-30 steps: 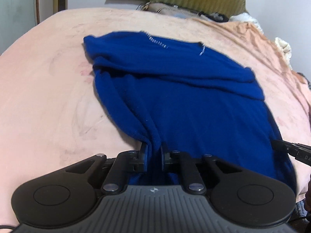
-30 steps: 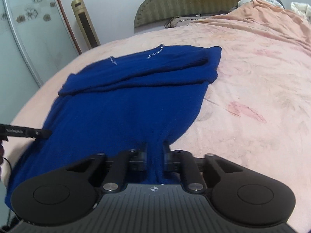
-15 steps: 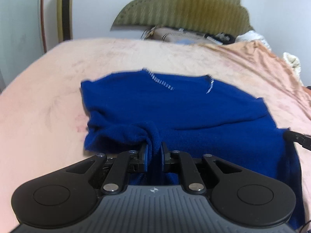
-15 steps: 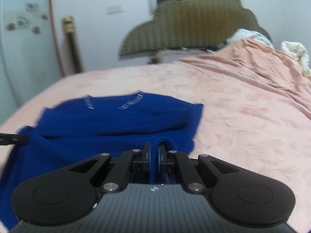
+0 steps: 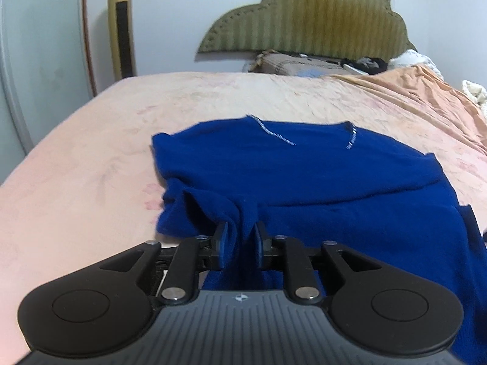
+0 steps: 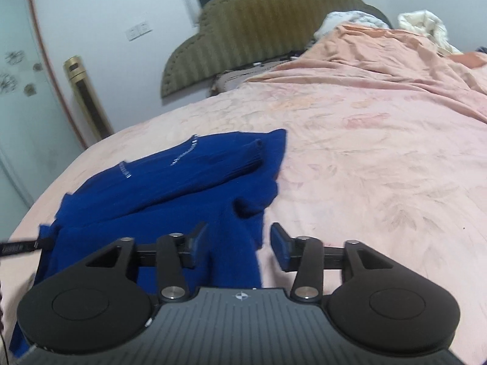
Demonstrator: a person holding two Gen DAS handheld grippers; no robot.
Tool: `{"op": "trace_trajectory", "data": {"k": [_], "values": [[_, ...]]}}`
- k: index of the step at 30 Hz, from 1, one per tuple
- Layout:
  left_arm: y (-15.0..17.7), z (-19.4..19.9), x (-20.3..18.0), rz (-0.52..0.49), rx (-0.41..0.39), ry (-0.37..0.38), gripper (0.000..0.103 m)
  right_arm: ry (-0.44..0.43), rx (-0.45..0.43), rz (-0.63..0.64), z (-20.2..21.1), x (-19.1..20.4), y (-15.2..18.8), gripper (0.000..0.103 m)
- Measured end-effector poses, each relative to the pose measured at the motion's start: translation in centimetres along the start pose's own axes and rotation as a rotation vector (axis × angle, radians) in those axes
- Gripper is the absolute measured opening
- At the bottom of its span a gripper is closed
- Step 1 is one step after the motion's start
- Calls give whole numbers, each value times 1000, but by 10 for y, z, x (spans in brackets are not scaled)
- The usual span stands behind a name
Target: Fold small clothes
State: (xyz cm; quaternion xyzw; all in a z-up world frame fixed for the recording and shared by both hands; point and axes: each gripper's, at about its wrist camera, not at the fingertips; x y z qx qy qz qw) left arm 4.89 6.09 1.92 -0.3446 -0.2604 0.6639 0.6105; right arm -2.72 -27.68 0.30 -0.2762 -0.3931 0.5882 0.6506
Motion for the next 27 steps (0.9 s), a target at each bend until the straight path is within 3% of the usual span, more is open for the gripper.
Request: {"op": "trace_trajectory", "data": {"k": [4,6,7,8,11,19,24,27], "values": [[-2,6,4,16,-11,-10,33,-39,38,97,-3,16,11,72],[-1,9,5,14,-9,-14,48,-19,73,114,-9,20,16,73],[0,11,6,17,-11,-19,65,-6,90,113,-12,20,17,73],[1,14,8,26,-19,-30,76,-4,92,111,-12,20,19,73],[4,22,16,44,-39,-54,78,-17,81,98,-6,20,18,74],[21,33,41,116,56,-61,78,-35,52,111,5,28,17,87],[36,37,32,28,80,-174,78,-35,62,150,8,40,18,90],[42,42,25,-5,79,-182,78,-40,56,168,13,49,17,94]]}}
Point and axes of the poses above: each gripper's, at about its wrist camera, not at the fingertips, and z roughly against the way its jaws point, x to its left, y to its underside, and after that the axes turned 9 degrees about z, right-handed
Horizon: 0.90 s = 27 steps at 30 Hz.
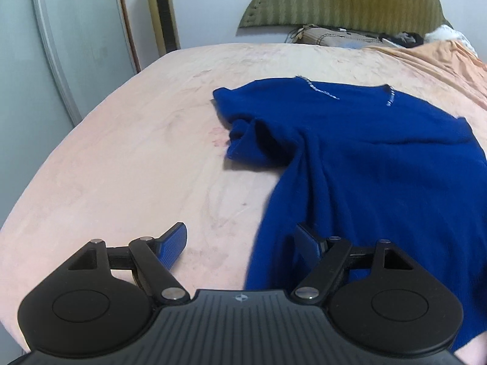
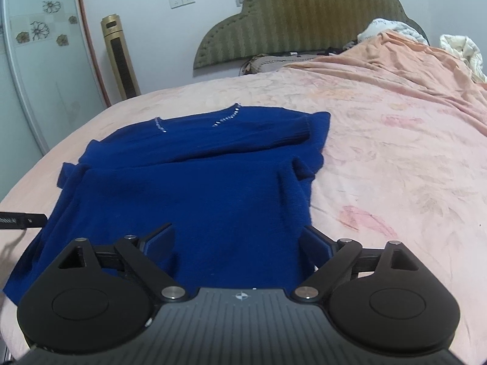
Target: Fold small clothes
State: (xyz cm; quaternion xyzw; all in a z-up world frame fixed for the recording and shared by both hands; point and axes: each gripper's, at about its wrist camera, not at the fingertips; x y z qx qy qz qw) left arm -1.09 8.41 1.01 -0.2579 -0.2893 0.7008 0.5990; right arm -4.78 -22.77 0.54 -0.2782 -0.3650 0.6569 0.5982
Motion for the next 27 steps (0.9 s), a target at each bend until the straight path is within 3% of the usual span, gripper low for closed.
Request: {"op": "trace_trajectory", "data": {"k": [2,10,19,27], "values": [[3,3,-6,-15,2,4,84,2,-10,19,4,6,-1,96],[12,-3,-31,-67,0,-103,85,38,-31,93,18,27,0,99],[18,2,-35,-94,-13,-138,85,-38,-31,163,24,54,4,100],[18,1,-32,-70,1,-129,85,-82,-22,146,28,57,6,100]]}}
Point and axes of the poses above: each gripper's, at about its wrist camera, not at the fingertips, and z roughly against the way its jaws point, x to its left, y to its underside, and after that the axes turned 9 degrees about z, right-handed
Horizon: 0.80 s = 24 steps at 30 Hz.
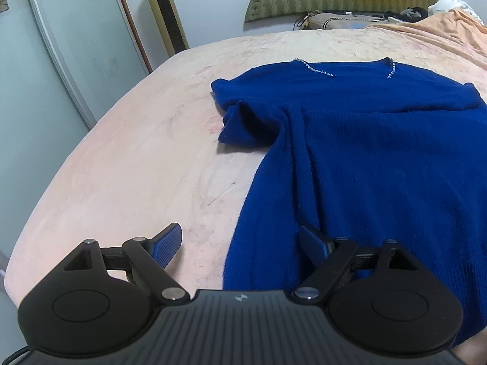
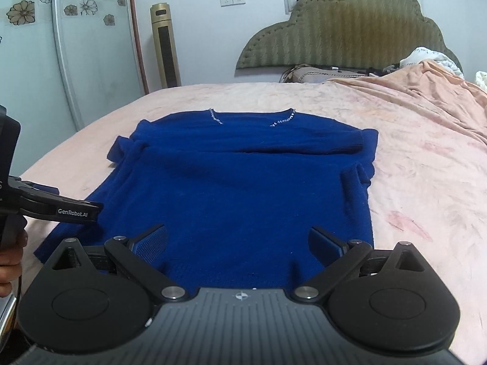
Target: Fold small clothes
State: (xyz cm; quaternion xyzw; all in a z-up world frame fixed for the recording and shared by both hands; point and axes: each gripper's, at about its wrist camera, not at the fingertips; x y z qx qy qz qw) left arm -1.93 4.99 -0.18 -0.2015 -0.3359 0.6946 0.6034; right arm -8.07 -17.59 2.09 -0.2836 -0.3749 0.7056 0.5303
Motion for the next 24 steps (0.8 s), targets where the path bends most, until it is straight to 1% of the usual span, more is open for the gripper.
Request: {"op": "trace_trajectory", "data": {"k": [4,11,20,24], "values": [[2,0,0,-1,-2,0,85,3,2,7,1,2,1,100],[3,1,0,1,1,2,85,-46,9,3,0,4,0,100],[4,2,-2,-16,-2,-7,85,-72,10,10,2,7,1,100],[4,3,-2,-15,-1,-7,85,-27,3,60,5,16,1,100]]}}
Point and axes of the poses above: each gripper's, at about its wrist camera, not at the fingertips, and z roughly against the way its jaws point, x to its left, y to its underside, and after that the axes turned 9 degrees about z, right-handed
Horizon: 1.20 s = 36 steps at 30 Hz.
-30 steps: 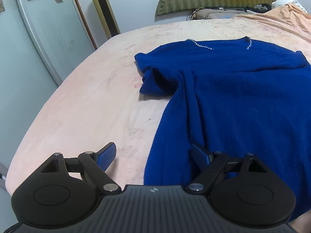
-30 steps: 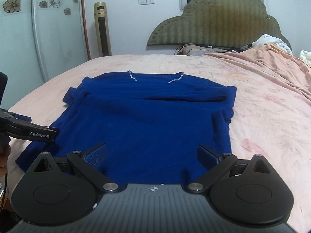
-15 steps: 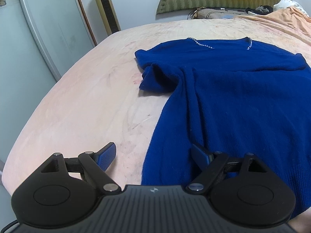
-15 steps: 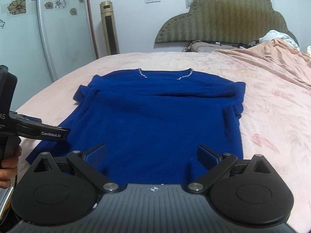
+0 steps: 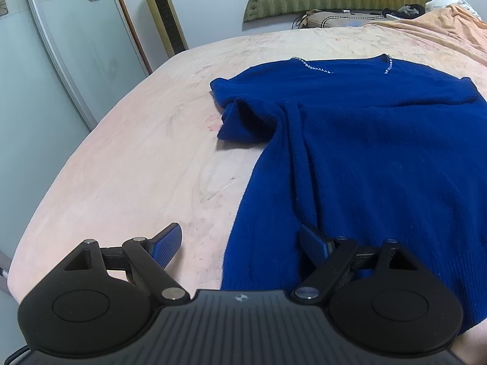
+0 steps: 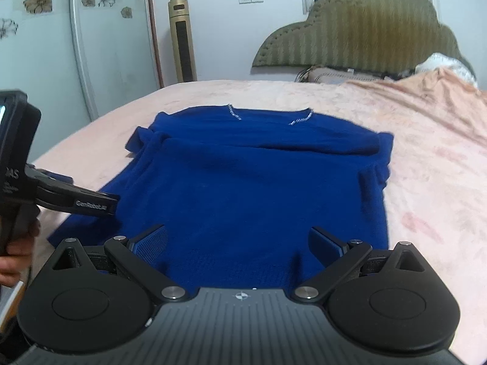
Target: Fold small clothes
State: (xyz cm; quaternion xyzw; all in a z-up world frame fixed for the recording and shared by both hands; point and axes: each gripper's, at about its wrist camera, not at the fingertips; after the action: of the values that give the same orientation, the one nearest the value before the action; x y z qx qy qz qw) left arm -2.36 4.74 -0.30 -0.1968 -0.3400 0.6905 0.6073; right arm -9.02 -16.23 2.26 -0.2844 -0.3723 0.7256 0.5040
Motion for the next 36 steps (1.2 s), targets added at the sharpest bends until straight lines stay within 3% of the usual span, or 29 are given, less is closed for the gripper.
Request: {"op": "trace_trajectory", "data": {"k": [9,13,17,25,28,32,36], "values": [[3,5,-1,-8,-3,11,85,19,2,-8,2,-4,-1,100],[5,13,7,-34,3,68,85,21,6,8,2,-1,-1,99],[13,27,31,-52,-40,111,85,40,15,8,8,-8,1,97],[20,16,52,-20,107,218,85,-9,21,-36,7,-12,8,83],[16,12,62,23,121,254,85,53,19,-32,13,-17,12,83],[11,3,59,56,145,334,85,118,40,-120,20,-46,26,81],[14,-2,45,19,151,368,84,153,62,-214,27,-72,41,77]]}}
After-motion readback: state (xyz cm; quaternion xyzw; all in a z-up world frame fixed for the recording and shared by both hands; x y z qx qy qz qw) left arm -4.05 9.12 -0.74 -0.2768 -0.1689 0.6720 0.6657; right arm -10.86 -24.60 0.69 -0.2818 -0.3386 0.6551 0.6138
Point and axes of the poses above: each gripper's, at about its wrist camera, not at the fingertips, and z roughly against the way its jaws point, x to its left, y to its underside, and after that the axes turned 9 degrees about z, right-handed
